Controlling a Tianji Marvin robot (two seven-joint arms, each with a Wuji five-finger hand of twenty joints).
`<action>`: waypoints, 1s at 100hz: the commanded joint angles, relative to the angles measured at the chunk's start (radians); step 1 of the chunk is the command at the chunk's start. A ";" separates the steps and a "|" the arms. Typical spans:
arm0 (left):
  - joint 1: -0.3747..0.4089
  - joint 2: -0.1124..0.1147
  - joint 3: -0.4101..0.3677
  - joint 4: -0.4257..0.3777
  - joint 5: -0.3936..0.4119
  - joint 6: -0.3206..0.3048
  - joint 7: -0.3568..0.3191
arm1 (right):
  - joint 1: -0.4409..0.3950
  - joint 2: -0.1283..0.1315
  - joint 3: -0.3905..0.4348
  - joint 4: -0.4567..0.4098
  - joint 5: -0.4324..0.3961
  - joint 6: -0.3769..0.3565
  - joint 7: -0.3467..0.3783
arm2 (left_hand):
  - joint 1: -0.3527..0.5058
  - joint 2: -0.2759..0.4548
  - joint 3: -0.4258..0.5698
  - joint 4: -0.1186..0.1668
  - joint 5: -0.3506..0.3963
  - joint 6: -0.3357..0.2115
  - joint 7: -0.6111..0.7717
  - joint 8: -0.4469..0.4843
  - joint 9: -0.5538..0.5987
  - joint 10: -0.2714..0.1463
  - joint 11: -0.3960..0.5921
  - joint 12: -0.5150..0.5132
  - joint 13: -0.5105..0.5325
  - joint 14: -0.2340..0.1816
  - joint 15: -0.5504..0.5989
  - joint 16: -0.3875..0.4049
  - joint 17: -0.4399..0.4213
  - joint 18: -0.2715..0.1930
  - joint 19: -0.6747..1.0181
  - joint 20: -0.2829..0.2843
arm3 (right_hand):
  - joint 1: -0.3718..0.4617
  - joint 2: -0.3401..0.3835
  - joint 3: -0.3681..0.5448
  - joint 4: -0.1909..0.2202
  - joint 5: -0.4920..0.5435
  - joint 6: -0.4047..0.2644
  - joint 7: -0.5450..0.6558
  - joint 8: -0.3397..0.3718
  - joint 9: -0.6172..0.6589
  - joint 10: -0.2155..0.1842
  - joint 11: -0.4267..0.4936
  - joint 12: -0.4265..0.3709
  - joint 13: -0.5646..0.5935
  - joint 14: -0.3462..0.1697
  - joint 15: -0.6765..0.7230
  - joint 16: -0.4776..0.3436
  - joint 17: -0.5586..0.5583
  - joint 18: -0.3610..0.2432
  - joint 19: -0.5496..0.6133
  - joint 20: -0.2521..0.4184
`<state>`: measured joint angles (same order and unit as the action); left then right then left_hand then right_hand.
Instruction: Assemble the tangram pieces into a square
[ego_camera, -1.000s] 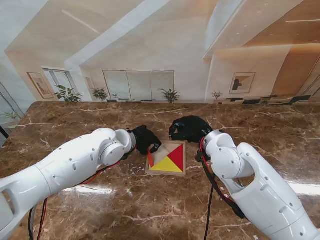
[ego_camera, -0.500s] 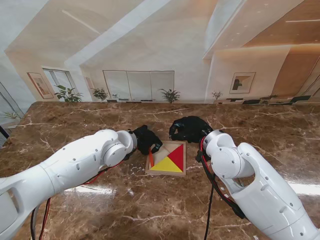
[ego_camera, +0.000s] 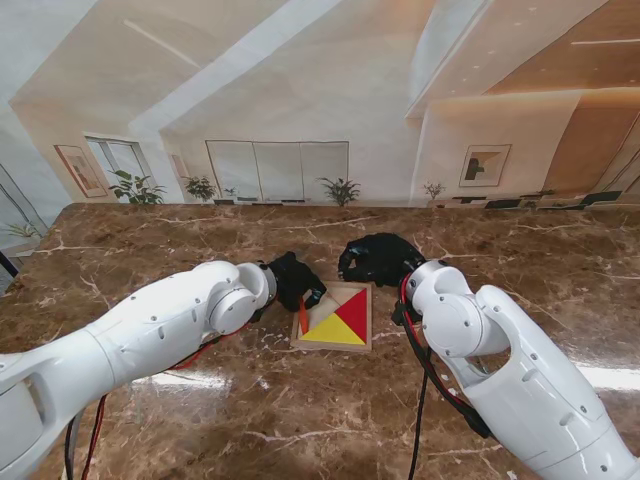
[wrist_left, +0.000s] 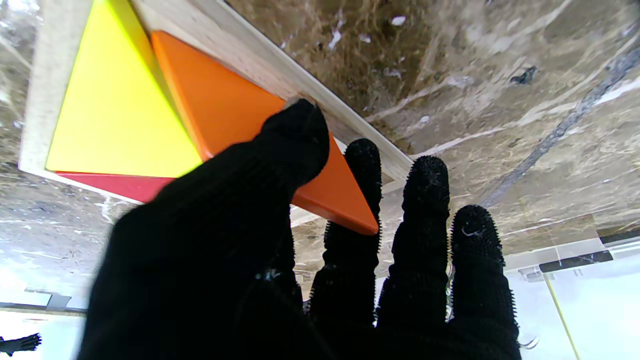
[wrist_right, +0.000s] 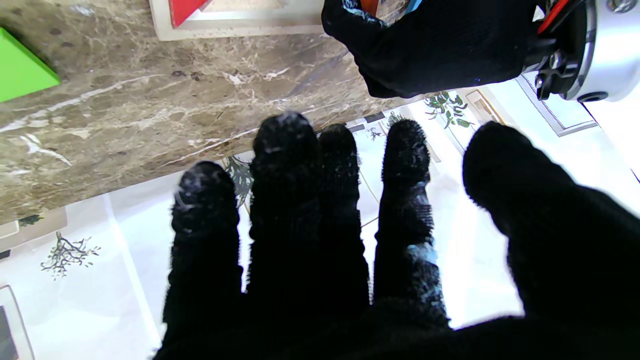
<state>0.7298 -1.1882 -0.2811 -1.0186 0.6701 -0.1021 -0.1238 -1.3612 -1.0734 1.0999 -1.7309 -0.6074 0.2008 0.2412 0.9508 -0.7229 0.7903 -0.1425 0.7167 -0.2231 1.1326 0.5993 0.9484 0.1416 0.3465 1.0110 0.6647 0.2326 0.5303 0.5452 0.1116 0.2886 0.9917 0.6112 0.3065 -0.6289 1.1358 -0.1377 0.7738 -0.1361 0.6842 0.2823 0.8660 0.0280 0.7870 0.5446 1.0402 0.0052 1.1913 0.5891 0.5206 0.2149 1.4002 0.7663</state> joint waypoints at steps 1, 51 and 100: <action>-0.004 -0.008 0.005 0.007 -0.001 0.002 -0.004 | -0.008 0.000 0.001 0.006 0.007 0.004 0.017 | 0.009 0.032 0.031 0.008 -0.009 -0.019 -0.007 -0.039 -0.025 0.019 0.024 -0.006 -0.019 0.017 -0.014 -0.010 -0.020 0.025 -0.012 -0.003 | -0.048 0.026 0.003 0.021 -0.017 0.005 0.019 -0.001 0.006 0.003 0.013 -0.005 0.035 -0.005 0.017 -0.005 0.004 -0.003 0.039 -0.008; -0.010 -0.012 0.013 0.018 -0.002 0.003 0.000 | -0.008 0.002 0.002 0.006 0.011 0.005 0.027 | -0.028 0.058 0.062 0.005 -0.049 0.031 -0.128 -0.140 -0.141 0.030 0.089 -0.153 -0.069 0.011 -0.041 -0.023 -0.052 0.008 -0.048 -0.001 | -0.047 0.028 0.003 0.021 -0.016 0.006 0.019 -0.001 0.010 0.004 0.014 -0.005 0.038 -0.004 0.018 -0.005 0.005 -0.003 0.040 -0.008; -0.019 -0.013 0.027 0.026 -0.009 0.000 -0.016 | -0.006 0.003 0.001 0.008 0.021 0.007 0.034 | -0.075 0.062 0.105 0.009 -0.067 0.079 -0.260 -0.181 -0.199 0.030 0.128 -0.303 -0.088 0.007 -0.069 -0.039 -0.065 0.009 -0.070 -0.011 | -0.046 0.027 0.004 0.021 -0.011 0.008 0.019 -0.002 0.015 0.005 0.014 -0.005 0.041 -0.003 0.019 -0.005 0.008 -0.003 0.041 -0.009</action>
<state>0.7093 -1.2007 -0.2584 -0.9992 0.6595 -0.1023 -0.1332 -1.3614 -1.0713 1.1009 -1.7308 -0.5944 0.2030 0.2581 0.9078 -0.6734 0.8499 -0.1425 0.6713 -0.1530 0.8935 0.4495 0.7968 0.1745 0.5080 0.8063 0.5902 0.2326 0.4771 0.5223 0.0667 0.2887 0.9371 0.6121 0.3065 -0.6194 1.1358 -0.1376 0.7738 -0.1351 0.6842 0.2823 0.8660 0.0282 0.7872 0.5446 1.0405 0.0052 1.1913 0.5891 0.5207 0.2148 1.4009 0.7661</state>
